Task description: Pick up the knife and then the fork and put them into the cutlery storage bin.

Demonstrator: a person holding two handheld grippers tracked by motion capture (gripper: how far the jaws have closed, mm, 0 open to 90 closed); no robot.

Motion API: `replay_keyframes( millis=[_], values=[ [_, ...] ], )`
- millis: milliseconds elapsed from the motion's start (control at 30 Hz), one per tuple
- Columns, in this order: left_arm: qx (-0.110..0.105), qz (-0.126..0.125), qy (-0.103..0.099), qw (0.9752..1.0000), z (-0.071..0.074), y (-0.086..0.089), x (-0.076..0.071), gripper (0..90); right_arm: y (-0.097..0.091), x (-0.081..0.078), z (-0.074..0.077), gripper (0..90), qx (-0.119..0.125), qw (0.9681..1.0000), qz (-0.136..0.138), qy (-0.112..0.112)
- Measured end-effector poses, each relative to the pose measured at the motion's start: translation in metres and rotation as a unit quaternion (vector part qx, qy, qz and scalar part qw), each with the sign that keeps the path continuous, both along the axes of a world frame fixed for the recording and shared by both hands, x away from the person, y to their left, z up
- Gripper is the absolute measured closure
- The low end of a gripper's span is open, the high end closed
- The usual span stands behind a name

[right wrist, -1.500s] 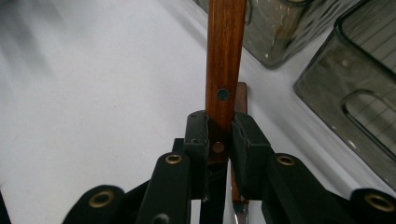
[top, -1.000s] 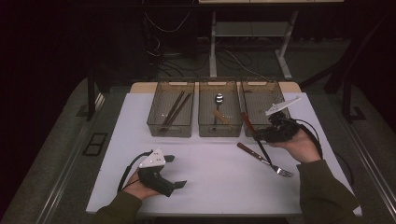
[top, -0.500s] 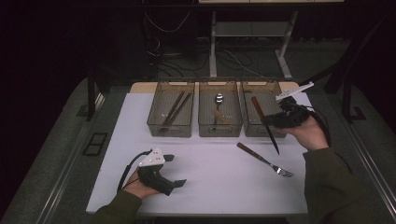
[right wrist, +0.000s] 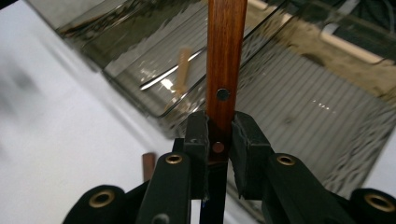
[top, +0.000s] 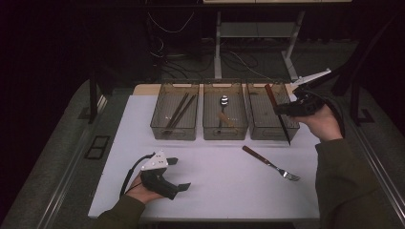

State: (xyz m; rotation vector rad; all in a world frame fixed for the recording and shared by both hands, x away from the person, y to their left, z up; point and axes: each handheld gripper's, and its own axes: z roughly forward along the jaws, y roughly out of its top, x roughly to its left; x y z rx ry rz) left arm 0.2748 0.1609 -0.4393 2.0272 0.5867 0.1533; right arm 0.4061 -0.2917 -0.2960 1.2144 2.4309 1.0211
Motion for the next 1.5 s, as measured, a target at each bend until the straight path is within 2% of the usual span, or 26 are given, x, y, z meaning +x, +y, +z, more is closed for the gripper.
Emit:
replay_keyframes(
  millis=[333, 433, 567, 667, 833, 1000, 1133, 1333, 1500],
  values=[
    [0.001, -0.001, -0.002, 1.0, 0.0, 0.0, 0.0, 0.0, -0.003, 0.025, 0.016, 77.3, -0.007, 0.9997, -0.016, -0.014],
    [0.0, -0.001, -0.003, 1.0, 0.0, 0.0, 0.0, 0.0, -0.004, 0.032, 0.018, 77.3, -0.014, 0.9995, -0.018, -0.023],
    [-0.003, -0.002, -0.005, 1.0, 0.001, 0.0, 0.0, 0.0, -0.006, 0.041, 0.018, 77.3, -0.008, 0.9992, -0.021, -0.033],
    [-0.005, -0.002, -0.002, 1.0, 0.001, -0.001, -0.001, 0.0, -0.009, 0.048, 0.016, 77.4, -0.012, 0.9988, -0.027, -0.04],
    [-0.005, -0.002, -0.003, 1.0, 0.001, -0.001, -0.001, 0.0, -0.014, 0.058, 0.009, 77.4, -0.006, 0.9984, -0.036, -0.043],
    [-0.005, -0.003, -0.003, 1.0, 0.001, -0.002, -0.002, 0.0, -0.014, 0.067, -0.003, 77.3, -0.019, 0.9981, -0.041, -0.042],
    [-0.003, -0.004, -0.003, 1.0, 0.0, -0.002, -0.002, 0.0, -0.014, 0.071, -0.018, 77.3, -0.017, 0.9987, -0.036, -0.032],
    [-0.002, -0.005, -0.004, 1.0, 0.0, -0.003, -0.002, 0.0, -0.015, 0.073, -0.041, 77.3, -0.029, 0.9986, -0.043, -0.015],
    [-0.002, -0.006, -0.002, 1.0, 0.0, -0.003, -0.002, 0.0, -0.017, 0.073, -0.051, 77.3, -0.037, 0.9983, -0.044, -0.007]
  ],
)
